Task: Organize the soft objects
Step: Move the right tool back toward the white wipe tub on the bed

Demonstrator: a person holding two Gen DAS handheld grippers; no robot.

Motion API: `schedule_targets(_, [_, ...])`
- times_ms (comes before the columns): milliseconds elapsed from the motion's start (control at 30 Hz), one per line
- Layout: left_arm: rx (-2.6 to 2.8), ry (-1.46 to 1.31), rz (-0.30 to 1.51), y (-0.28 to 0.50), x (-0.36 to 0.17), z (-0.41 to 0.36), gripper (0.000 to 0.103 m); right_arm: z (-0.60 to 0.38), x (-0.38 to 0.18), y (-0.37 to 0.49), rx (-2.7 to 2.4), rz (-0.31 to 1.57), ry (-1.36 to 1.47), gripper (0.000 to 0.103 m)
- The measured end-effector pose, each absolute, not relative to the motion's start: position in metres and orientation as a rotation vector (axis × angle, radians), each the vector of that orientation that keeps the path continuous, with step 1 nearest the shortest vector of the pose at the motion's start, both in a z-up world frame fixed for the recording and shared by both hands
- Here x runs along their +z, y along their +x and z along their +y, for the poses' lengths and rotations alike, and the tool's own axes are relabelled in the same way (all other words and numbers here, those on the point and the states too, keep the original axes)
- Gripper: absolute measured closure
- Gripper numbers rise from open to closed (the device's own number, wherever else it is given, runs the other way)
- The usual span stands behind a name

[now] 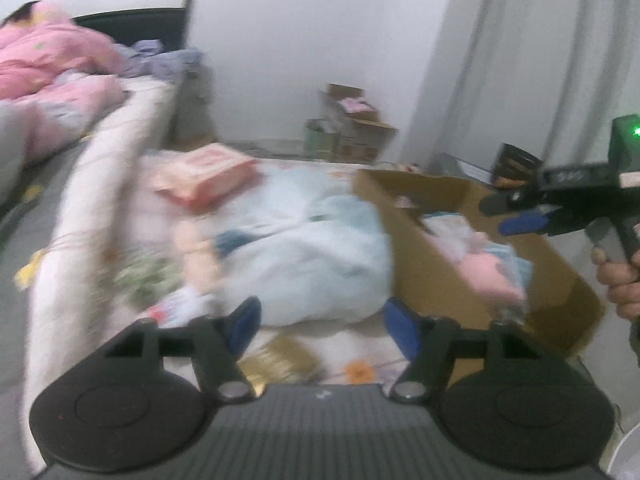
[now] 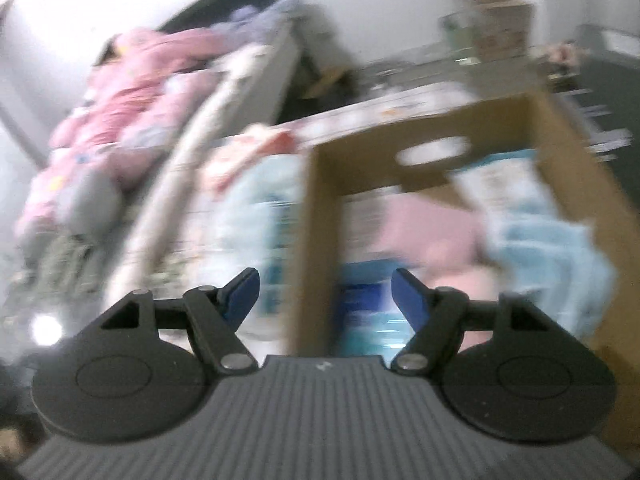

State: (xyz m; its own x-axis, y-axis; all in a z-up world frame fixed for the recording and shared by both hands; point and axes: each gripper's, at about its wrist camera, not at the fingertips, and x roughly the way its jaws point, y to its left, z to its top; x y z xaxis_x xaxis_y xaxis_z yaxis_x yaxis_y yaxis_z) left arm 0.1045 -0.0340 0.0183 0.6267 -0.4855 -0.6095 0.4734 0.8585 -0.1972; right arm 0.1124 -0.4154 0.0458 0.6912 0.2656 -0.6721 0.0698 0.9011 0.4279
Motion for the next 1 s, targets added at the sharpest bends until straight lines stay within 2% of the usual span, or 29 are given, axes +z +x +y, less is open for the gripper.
schedule_targets(233, [-0.418, -0.069, 0.737, 0.104, 0.002, 0.020, 0.034, -0.324, 0.052, 0.140, 0.321, 0.812, 0.484, 0.030])
schedule_targets(467, [-0.387, -0.028, 0.715, 0.099, -0.015, 0.026, 0.034, -0.255, 0.032, 0.151, 0.394, 0.884, 0.464, 0.030])
schedule_targets(767, [-0.510, 0.016, 0.762, 0.100, -0.046, 0.001, 0.038, -0.223, -0.031, 0.153, 0.326, 1.001, 0.491, 0.031])
schedule_targets(1000, [-0.540, 0.105, 0.767, 0.117, -0.058, -0.019, 0.038, -0.226, -0.049, 0.159, 0.260, 1.027, 0.486, 0.032])
